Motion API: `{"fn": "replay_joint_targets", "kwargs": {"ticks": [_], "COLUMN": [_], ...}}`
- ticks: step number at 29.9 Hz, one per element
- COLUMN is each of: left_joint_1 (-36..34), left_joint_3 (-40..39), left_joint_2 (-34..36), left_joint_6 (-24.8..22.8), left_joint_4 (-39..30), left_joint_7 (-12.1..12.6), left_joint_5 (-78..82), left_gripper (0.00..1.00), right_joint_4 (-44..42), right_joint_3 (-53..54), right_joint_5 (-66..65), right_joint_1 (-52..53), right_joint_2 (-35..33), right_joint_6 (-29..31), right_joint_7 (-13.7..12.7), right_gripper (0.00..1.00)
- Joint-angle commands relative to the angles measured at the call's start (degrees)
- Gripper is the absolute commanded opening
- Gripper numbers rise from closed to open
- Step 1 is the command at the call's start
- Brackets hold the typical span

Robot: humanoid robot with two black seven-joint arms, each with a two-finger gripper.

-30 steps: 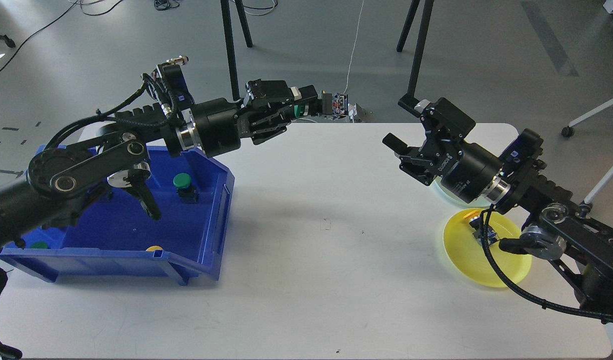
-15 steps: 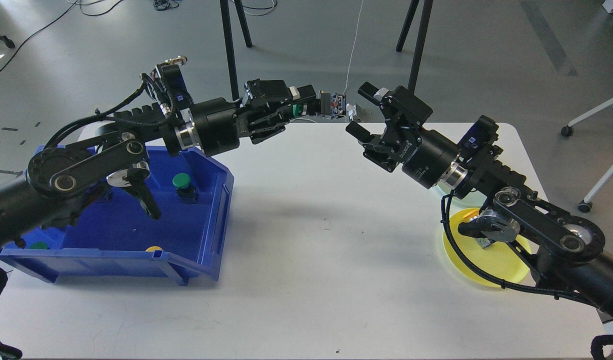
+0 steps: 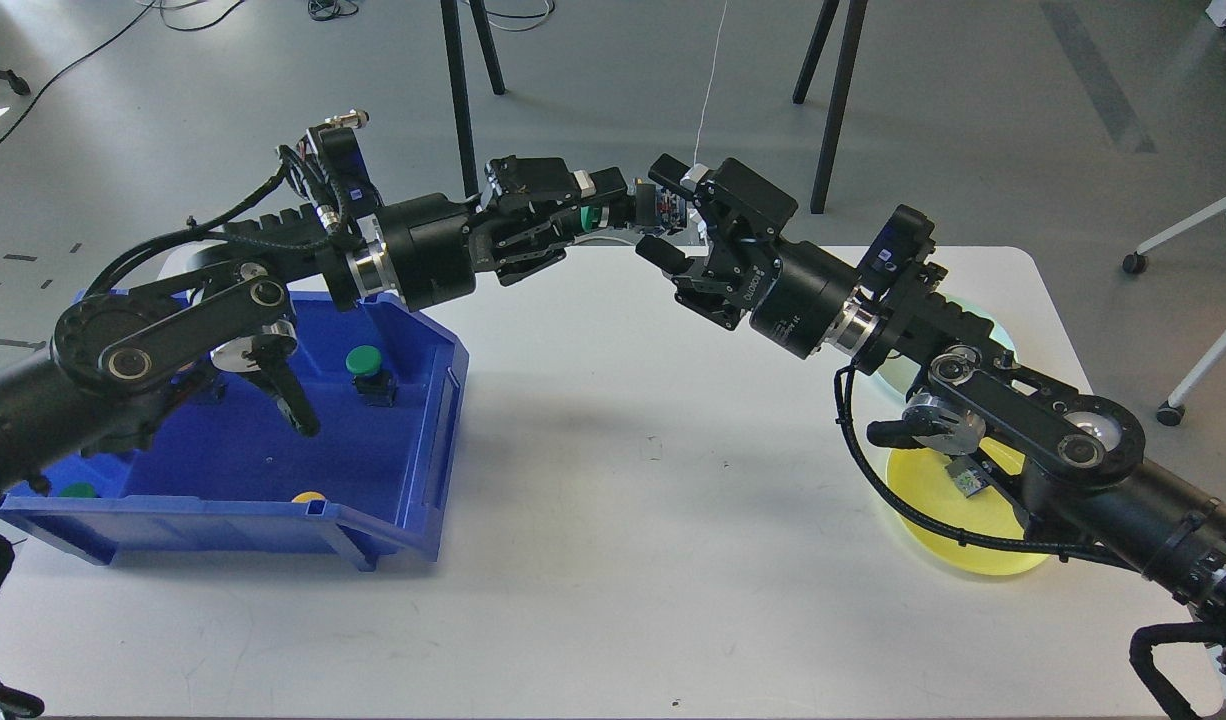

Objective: Pass button and place on color plate
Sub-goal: 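Grasp the green button with the right gripper from the left gripper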

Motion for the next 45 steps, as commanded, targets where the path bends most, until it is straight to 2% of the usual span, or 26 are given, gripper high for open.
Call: {"fn": "replay_joint_targets", "kwargs": {"ticks": [1,6,18,22,26,32,35,38,42,45], "left_joint_1": [0.0,0.0,0.0,0.0,0.09,0.09,0.09,0.09,0.18,0.18], "left_joint_3": [0.0,0.0,-0.09,-0.09,-0.09,-0.18,-0.18,-0.18,-0.35,-0.36], "left_joint_2": [0.0,0.09,0.09,0.09,0.09,0.09,0.09,0.0,-0.09,-0.09], "left_joint_6": [0.0,0.0,0.0,0.0,0.0,0.0,0.0,0.0,0.0,0.0], "left_joint_4": [0.07,0.42,0.78,0.78,0.78,0.78,0.78,0.69,0.69,0.6], "left_joint_7": [0.0,0.0,0.0,0.0,0.0,0.0,0.0,0.0,0.0,0.0], "left_joint_5": [0.0,0.09,0.09,0.09,0.09,0.09,0.18,0.18,0.0,0.09], "left_gripper": [0.28,0.29,0.29,0.3,0.3,0.32,0.33,0.41,0.69,0.79], "right_joint_4": [0.07,-0.11,-0.11,-0.11,-0.02,0.07,0.15,0.24,0.33,0.33], "right_joint_3": [-0.19,-0.1,-0.1,-0.19,-1.6,-1.6,-1.6,-1.6,-1.6,-1.68], "right_joint_5": [0.0,0.0,-0.18,-0.18,-0.18,-0.18,-0.18,-0.18,-0.18,-0.18], "right_joint_1": [-0.04,-0.04,-0.04,-0.04,0.14,0.23,0.23,0.23,0.14,0.14], "right_joint_2": [-0.01,-0.01,0.08,0.08,0.16,0.16,0.16,0.16,0.43,0.34], "right_joint_6": [-0.01,-1.06,-2.65,-2.65,-3.44,-4.05,-4.23,-4.23,-4.23,-4.23], "right_joint_7": [-0.01,-0.01,-0.01,-0.01,-0.01,-0.09,-0.01,-0.01,-0.01,-0.01], "right_gripper": [0.9,0.77,0.65,0.53,0.35,0.23,0.2,0.18,0.18,0.18]}}
